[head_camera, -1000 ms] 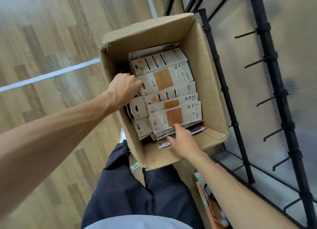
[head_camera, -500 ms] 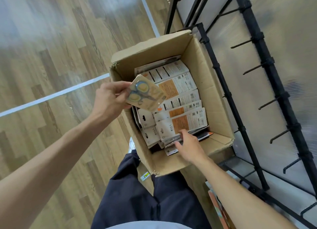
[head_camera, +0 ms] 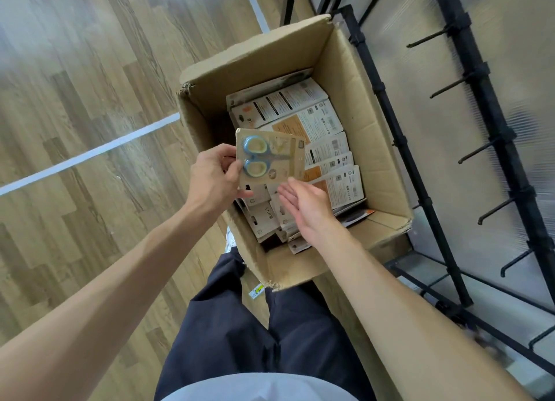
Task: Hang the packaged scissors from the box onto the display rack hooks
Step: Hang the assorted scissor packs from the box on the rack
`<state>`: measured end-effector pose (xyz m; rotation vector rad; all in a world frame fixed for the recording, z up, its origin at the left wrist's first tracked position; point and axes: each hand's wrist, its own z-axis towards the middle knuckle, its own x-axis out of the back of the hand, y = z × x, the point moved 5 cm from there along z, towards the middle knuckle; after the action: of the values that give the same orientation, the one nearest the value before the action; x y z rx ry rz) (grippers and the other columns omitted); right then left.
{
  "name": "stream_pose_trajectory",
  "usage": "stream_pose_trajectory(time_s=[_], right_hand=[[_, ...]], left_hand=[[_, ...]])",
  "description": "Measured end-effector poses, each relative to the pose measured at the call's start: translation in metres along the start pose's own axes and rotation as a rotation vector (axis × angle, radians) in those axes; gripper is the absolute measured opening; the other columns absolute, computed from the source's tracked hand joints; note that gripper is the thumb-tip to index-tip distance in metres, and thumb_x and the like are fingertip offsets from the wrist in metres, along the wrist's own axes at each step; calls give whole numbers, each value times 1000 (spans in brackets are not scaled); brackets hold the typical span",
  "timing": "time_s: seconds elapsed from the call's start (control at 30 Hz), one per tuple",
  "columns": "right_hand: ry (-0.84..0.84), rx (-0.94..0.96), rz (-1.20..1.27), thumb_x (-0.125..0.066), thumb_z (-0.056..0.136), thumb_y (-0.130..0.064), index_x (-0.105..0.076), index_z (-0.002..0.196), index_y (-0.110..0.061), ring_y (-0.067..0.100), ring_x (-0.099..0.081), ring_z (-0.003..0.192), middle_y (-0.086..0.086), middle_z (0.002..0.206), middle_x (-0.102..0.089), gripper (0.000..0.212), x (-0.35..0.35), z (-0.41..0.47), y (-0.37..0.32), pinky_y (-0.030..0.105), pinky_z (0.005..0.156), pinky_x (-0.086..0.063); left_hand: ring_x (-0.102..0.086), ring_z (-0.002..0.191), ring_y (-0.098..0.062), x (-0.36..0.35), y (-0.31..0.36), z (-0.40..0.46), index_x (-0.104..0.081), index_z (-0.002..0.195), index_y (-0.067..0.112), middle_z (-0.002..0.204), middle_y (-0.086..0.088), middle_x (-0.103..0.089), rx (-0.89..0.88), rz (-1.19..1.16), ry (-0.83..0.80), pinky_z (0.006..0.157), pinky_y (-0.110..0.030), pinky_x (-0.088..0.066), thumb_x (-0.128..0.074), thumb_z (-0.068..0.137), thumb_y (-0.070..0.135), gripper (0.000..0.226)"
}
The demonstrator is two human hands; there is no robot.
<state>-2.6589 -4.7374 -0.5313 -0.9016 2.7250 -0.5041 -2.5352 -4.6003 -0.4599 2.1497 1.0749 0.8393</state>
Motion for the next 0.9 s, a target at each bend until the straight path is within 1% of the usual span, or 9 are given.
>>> stream_pose_trajectory(time_s=[0.1,0.17,0.23,0.37,0.43,0.5,0.57,0.73,0.9], right_hand=[[61,-5,178,-64,95,-7,-57,125,-1,20,-71,98,14,109,-71,31,8,0,-4,31,86,-60],[90,29,191,-65,94,-5,-60,115,-3,21,-72,92,14,103,-73,21,15,1,-7,31,78,-61],[122,115,135,-64,95,-5,-60,112,-4,21,-74,93,14,105,-73,17,26,2,-15,30,76,-61],[193,364,-268,-61,98,-12,-60,102,-16,15,-73,92,6,103,-73,6,46,-1,-40,29,76,-61],[211,508,-552,-61,97,-15,-59,94,-27,13,-72,90,0,100,-71,12,56,-1,-52,33,73,-63],[221,589,-761,-61,97,-18,-56,89,-36,11,-71,87,-7,96,-69,20,64,0,-57,37,69,-63],[243,626,-843,-61,96,-18,-56,88,-37,10,-70,85,-10,92,-68,21,73,2,-61,39,68,-63],[228,615,-861,-62,95,-18,-60,92,-30,9,-70,86,-10,91,-69,13,84,13,-59,41,71,-62],[219,611,-870,-63,94,-20,-59,89,-34,10,-71,85,-10,91,-70,16,93,20,-57,43,73,-62]], left_hand=[[-74,79,-15,-7,-12,-4,-63,107,11,98,-5,-72,43,115,-31,60,-36,-62,-60,97,9,11],[-74,70,-16,-13,-20,-7,-63,103,10,92,-5,-72,46,200,-59,59,-37,-62,-62,95,11,8],[-73,65,-17,-18,-27,-9,-65,101,10,84,-3,-73,57,284,-107,60,-38,-63,-65,93,14,8],[-74,64,-17,-23,-43,-8,-67,105,11,88,-1,-73,126,380,-203,64,-37,-63,-66,93,25,18],[-73,65,-15,-26,-45,-7,-67,110,14,95,1,-72,90,440,-254,64,-34,-63,-63,94,26,21],[-72,75,-13,-31,-43,-6,-68,113,18,101,3,-71,25,567,-286,68,-27,-60,-62,93,29,24],[-66,91,-13,-37,-40,-4,-67,117,19,110,2,-70,-24,651,-289,75,-24,-54,-63,92,33,29],[-61,113,-19,-71,-41,3,-56,130,19,127,-4,-64,-141,756,-385,96,-37,-52,-66,90,38,46],[-56,115,-30,-94,-54,28,-40,142,14,129,-11,-54,-151,947,-331,94,-41,-50,-69,86,26,64]])
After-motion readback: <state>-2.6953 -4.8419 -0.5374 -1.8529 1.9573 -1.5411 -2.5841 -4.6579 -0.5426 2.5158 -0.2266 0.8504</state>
